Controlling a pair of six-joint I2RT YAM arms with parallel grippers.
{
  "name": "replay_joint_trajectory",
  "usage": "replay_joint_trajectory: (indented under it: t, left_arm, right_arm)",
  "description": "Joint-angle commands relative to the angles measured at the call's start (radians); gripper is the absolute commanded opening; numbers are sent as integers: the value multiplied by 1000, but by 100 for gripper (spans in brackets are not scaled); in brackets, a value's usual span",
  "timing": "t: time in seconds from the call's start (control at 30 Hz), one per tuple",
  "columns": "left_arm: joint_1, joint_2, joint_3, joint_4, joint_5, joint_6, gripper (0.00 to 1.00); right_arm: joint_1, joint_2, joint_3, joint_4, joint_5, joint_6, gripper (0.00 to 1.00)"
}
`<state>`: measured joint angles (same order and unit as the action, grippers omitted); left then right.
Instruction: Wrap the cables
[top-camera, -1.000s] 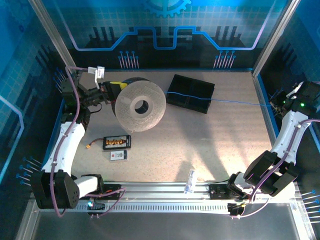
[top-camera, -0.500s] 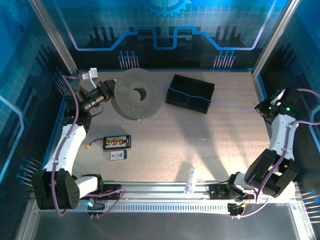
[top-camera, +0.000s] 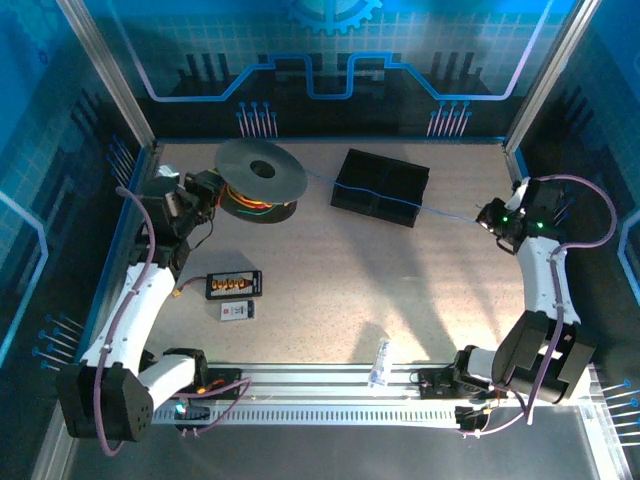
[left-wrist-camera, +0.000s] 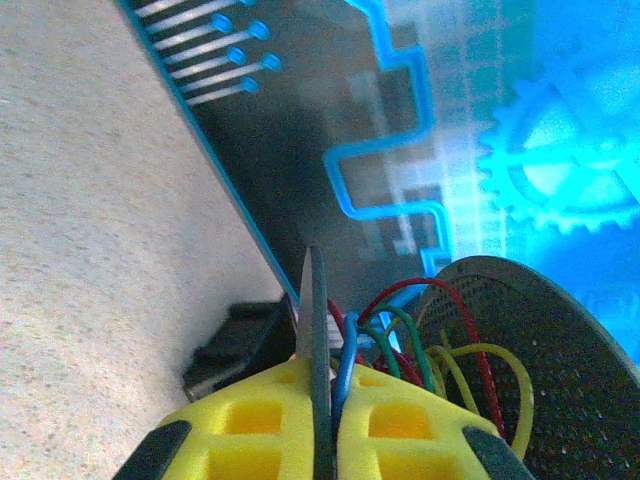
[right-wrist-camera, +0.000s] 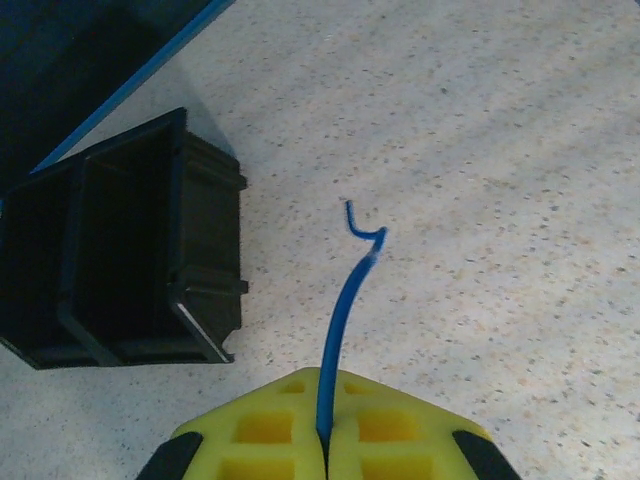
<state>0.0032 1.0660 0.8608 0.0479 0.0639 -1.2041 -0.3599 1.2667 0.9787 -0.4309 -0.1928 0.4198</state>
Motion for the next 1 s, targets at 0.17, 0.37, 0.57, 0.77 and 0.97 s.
replay_joint_trajectory:
  t: [0.17,0.37,0.57,0.77,0.97]
  left_arm:
    - [-35,23,35,120,-699,-230,0]
    - [-75,59,31,140,-796,-168,0]
    - [-75,79,1,157,-798,-171,0]
    - [-75,72,5,157,-796,-147,0]
    - [-77,68,-2,155,-800,-156,0]
  right_arm:
    - [100,-74,-47,24,248,-48,0]
    - [188,-102,-64,7,307,-72,0]
    - [188,-108,-78,9,315,-81,0]
    - [188,-110,-78,12,306,-83,0]
    - [188,-113,-84,15,299,-79,0]
